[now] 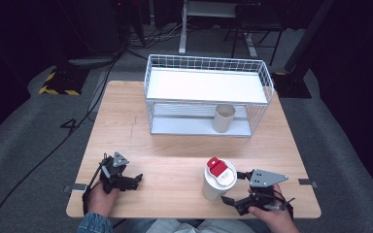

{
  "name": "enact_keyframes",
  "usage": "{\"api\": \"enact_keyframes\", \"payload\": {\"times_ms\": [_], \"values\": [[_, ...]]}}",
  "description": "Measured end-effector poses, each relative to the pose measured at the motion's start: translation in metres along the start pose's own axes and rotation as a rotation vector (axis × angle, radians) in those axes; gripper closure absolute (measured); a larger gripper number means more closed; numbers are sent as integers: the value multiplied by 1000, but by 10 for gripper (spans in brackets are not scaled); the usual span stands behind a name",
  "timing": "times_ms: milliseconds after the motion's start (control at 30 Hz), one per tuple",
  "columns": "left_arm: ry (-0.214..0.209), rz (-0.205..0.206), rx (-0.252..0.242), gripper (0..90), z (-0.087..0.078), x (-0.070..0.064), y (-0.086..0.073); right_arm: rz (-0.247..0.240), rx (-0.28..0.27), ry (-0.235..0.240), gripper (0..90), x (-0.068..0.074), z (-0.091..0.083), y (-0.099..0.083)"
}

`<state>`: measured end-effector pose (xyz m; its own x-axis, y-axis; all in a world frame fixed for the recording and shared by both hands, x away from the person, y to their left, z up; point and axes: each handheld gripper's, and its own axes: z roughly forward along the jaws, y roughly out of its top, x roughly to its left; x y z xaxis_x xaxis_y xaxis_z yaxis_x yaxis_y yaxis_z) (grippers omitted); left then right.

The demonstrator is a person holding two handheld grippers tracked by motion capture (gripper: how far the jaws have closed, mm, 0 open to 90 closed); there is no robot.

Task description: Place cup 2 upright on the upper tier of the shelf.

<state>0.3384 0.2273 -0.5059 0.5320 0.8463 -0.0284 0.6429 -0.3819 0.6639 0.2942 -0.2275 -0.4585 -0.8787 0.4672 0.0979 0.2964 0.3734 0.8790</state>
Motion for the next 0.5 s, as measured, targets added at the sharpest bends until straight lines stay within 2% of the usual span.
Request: {"api": "enact_keyframes", "payload": {"times_ms": [267,300,500], "values": [[2,1,1,0,0,0,0,14,-24,-1,68,-1,16,-2],[2,1,1,0,0,0,0,27,-46,-3,64,-1,21,-3],[2,1,1,0,0,0,0,35,-62,-2,50,-1,28,-5]]}}
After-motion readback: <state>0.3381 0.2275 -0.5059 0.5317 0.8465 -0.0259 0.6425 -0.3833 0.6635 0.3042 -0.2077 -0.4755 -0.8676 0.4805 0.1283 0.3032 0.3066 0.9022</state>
